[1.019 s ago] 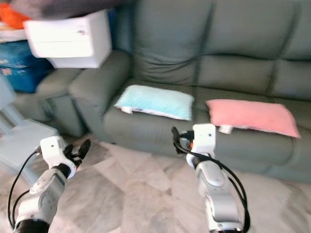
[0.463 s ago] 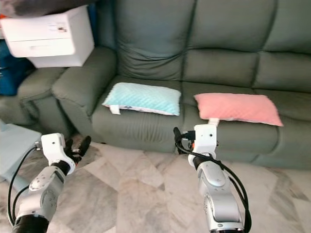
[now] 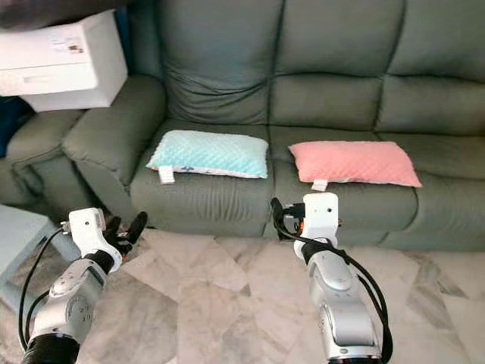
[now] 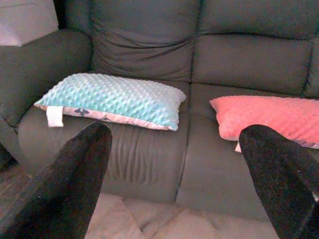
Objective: Move the pillow to the sofa
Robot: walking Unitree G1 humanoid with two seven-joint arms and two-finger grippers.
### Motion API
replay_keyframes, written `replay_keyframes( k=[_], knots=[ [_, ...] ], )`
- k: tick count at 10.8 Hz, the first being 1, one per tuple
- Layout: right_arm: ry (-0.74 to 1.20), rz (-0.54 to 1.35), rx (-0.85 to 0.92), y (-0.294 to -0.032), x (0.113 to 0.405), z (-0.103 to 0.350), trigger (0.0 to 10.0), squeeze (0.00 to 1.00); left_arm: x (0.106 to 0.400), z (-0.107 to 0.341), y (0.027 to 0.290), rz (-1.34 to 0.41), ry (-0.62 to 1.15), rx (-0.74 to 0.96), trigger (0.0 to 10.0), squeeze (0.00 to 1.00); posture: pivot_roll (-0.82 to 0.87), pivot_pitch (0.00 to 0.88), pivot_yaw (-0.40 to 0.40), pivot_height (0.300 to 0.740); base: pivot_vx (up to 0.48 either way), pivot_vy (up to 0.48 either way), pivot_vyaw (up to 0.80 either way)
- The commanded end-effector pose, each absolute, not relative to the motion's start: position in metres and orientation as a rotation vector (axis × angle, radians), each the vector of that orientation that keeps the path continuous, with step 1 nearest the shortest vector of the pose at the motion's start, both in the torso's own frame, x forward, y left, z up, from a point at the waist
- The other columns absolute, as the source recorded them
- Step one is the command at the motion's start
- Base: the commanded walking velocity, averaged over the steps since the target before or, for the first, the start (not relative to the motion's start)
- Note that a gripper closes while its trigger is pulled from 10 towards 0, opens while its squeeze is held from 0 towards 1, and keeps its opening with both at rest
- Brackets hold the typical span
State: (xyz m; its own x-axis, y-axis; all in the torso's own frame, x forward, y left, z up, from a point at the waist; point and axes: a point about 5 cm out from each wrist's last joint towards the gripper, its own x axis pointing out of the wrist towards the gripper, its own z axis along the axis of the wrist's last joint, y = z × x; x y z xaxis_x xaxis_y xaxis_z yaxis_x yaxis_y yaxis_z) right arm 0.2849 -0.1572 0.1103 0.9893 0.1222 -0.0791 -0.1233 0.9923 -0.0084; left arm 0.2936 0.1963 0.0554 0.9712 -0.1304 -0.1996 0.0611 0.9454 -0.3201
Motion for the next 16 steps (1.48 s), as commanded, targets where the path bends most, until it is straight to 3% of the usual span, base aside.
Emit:
replay_keyframes(
  k=[1, 9, 16],
  knots=[
    [0.062, 0.129, -0.015, -0.157, 0.286, 0.115, 10.0, 0.00, 0.294, 0.056, 0.195, -0.112, 0.225, -0.326, 10.0, 0.00, -0.20, 0.040, -0.007, 0.740, 0.000, 0.000, 0.00],
    [0.068, 0.144, -0.013, -0.156, 0.284, 0.115, 10.0, 0.00, 0.288, 0.053, 0.186, -0.160, 0.235, -0.362, 10.0, 0.00, -0.21, 0.051, -0.015, 0.740, 0.032, 0.000, 0.00],
    [0.074, 0.153, -0.017, -0.154, 0.284, 0.114, 10.0, 0.00, 0.287, 0.053, 0.184, -0.171, 0.243, -0.369, 10.0, 0.00, -0.21, 0.055, -0.016, 0.740, 0.282, 0.000, -0.66]
  ],
)
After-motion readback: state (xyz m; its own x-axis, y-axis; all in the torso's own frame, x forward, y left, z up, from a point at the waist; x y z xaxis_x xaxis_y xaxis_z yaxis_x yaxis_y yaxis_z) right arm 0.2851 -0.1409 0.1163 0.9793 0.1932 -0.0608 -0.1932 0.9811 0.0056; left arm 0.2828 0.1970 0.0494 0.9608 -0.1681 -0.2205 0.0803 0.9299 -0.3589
